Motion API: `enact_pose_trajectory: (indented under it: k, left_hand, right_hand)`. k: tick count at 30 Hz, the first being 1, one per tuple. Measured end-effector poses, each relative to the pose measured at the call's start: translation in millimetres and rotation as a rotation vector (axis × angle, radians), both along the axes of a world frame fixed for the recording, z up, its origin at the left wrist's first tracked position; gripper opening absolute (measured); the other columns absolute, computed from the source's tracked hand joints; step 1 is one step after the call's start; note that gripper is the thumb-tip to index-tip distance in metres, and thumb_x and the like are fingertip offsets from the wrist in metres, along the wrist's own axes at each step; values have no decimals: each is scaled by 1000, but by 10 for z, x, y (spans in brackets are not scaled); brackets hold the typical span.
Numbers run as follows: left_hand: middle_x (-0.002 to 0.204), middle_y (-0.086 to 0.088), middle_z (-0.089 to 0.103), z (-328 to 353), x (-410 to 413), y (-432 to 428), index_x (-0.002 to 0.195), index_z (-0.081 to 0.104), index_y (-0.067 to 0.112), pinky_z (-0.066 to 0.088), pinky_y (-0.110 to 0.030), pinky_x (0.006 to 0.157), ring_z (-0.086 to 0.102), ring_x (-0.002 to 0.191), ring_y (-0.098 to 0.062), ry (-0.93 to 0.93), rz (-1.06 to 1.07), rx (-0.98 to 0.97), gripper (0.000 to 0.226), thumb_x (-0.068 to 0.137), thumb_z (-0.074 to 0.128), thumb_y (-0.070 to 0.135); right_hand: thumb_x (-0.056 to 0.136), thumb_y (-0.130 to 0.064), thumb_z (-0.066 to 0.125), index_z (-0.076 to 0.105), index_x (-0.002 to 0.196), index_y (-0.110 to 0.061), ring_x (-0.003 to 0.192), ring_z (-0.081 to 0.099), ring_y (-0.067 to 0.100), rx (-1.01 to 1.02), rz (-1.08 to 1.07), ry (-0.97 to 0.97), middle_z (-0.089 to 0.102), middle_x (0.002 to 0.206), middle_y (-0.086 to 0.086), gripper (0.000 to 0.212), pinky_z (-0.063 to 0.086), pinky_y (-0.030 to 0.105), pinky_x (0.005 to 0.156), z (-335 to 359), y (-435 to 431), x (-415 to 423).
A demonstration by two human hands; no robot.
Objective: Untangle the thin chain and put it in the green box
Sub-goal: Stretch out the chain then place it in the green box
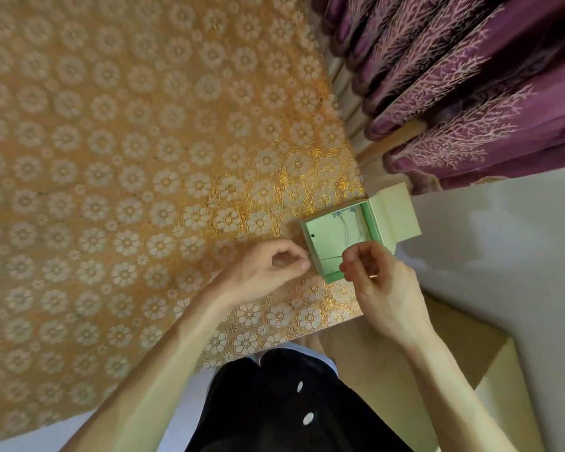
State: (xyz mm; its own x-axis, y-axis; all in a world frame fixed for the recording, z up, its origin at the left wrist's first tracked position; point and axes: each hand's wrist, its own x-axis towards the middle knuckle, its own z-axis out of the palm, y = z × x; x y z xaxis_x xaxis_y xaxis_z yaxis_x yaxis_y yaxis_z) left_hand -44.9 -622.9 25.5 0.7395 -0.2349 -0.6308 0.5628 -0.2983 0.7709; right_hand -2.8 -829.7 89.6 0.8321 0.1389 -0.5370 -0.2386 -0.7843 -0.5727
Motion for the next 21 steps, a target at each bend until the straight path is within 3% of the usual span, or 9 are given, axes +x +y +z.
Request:
enact_pose_trajectory:
  k: [4,8,12,16,21]
  left_hand:
    - [109,10,69,55,-4,110,97,66,30,47,-35,99,63,101,-2,101,2,-42,5,96,62,32]
    - [99,13,73,92,-2,225,100,67,19,46,-14,83,66,92,7,149,17,-24,10,97,61,26]
    - [104,7,74,67,-2,315,102,69,20,47,-7,79,68,93,4,164,6,21,10,96,62,25]
    - [99,8,76,70,-23,392,103,70,20,49,-20,91,70,96,-3,187,12,13,19,91,64,33]
    - [88,7,76,141,6,406,104,69,16,50,-23,92,71,89,-4,227,43,-48,32,81,64,38]
  right_hand:
    - [102,-38,53,61,93,-31,79,67,-4,22,-66,-1,72,81,-18,14,48,12,66,-17,-90,42]
    - [101,-41,52,61,93,-32,78,68,0,35,-128,-15,72,82,-19,15,53,23,67,-37,-180,80]
    - [101,-42,52,62,95,-32,78,69,1,25,-174,-25,72,83,-18,17,56,29,69,-73,-286,91]
    - [101,-43,51,61,93,-33,78,69,1,20,-221,-30,73,84,-17,17,56,29,70,-119,-376,76]
    - [102,-41,50,59,89,-34,75,69,1,5,-253,-31,72,83,-17,17,54,30,68,-149,-418,54]
